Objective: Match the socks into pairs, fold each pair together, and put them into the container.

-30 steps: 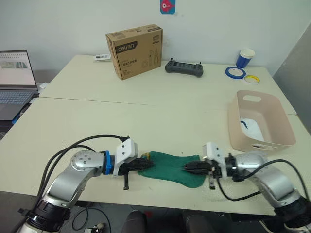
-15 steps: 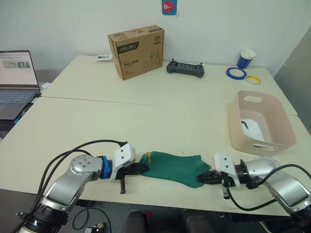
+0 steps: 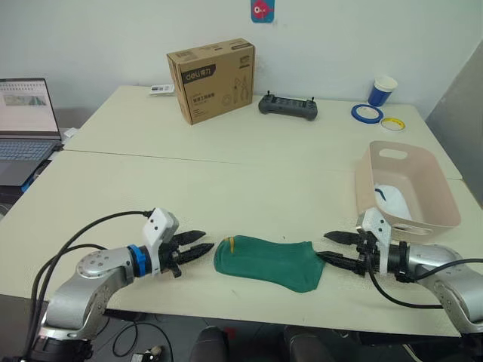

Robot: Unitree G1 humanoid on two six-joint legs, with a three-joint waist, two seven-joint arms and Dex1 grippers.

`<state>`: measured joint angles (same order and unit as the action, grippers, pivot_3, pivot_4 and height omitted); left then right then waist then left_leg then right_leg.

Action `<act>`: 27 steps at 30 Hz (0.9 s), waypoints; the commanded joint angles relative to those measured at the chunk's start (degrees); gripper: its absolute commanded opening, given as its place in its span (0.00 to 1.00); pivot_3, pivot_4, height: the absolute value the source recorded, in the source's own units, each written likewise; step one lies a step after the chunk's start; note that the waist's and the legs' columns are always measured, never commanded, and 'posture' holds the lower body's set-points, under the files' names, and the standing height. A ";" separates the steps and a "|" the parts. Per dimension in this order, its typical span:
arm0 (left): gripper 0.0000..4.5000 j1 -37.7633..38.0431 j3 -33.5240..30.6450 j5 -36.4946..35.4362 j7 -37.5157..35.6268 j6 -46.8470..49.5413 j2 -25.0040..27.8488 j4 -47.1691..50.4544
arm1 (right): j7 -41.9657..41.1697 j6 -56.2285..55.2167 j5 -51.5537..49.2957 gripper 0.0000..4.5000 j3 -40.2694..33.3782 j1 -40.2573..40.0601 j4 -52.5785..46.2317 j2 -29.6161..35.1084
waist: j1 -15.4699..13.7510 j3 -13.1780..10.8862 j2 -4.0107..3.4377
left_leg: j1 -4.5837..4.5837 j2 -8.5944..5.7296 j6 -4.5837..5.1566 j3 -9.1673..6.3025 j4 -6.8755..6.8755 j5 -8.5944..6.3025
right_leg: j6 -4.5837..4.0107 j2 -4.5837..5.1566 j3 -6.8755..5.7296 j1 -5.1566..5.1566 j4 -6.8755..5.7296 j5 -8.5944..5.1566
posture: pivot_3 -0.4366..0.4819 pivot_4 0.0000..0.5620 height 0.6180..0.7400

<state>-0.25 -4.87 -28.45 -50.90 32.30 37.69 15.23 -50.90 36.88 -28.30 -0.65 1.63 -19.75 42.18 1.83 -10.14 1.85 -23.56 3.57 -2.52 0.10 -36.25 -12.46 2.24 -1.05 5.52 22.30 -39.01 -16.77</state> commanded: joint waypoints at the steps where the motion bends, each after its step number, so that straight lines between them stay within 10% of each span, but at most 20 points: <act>1: 0.71 -0.75 0.44 -2.08 1.02 2.14 -1.07 2.42 | 1.46 4.32 -2.97 0.79 -0.95 -0.17 -2.16 -0.96 | 0.04 0.00 0.00 | 0.00 0.00 0.00 0.00 -0.02 0.00 | 0.00 0.00 0.01 0.00 0.00 0.01 | 0.48 0.27 1.00; 11: 0.63 -0.86 5.67 1.59 2.10 2.16 -2.04 1.87 | 0.96 5.16 -1.20 0.79 4.49 -0.23 -2.20 -1.45 | 0.05 0.07 0.01 | 0.05 0.00 0.00 0.01 0.00 0.00 | -0.02 -0.02 0.02 -0.01 0.00 0.00 | 0.48 0.27 1.00; 20: 0.02 0.14 6.18 0.61 2.20 3.24 -2.12 3.37 | -0.70 1.22 2.00 0.20 8.35 0.06 -2.13 -0.85 | 0.09 0.08 0.02 | 0.06 0.01 0.00 0.02 0.02 0.00 | -0.04 -0.03 0.02 -0.01 0.00 -0.02 | 0.48 0.27 1.00; 22: 0.00 0.61 6.23 0.22 2.27 3.68 -2.16 4.14 | -0.47 0.76 2.13 0.02 8.30 0.33 -2.12 -1.46 | 0.09 0.08 0.02 | 0.06 0.01 0.00 0.02 0.04 0.00 | -0.04 -0.03 0.02 0.00 0.00 -0.02 | 0.48 0.27 1.00; 27: 0.00 0.74 6.10 -1.90 3.14 6.28 -3.16 6.45 | -2.64 1.16 1.00 0.00 6.45 1.36 -0.25 -0.08 | 0.08 0.07 0.02 | 0.06 0.00 0.00 0.03 0.04 0.00 | -0.04 -0.02 0.03 0.00 0.00 -0.01 | 0.48 0.27 1.00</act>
<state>0.46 1.02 -28.70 -47.95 37.85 34.71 18.80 -52.37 38.15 -26.24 7.34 2.45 -19.71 41.27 1.91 -10.07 1.87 -23.50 3.56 -2.52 0.14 -36.22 -12.46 2.20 -1.06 5.56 22.30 -39.01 -16.79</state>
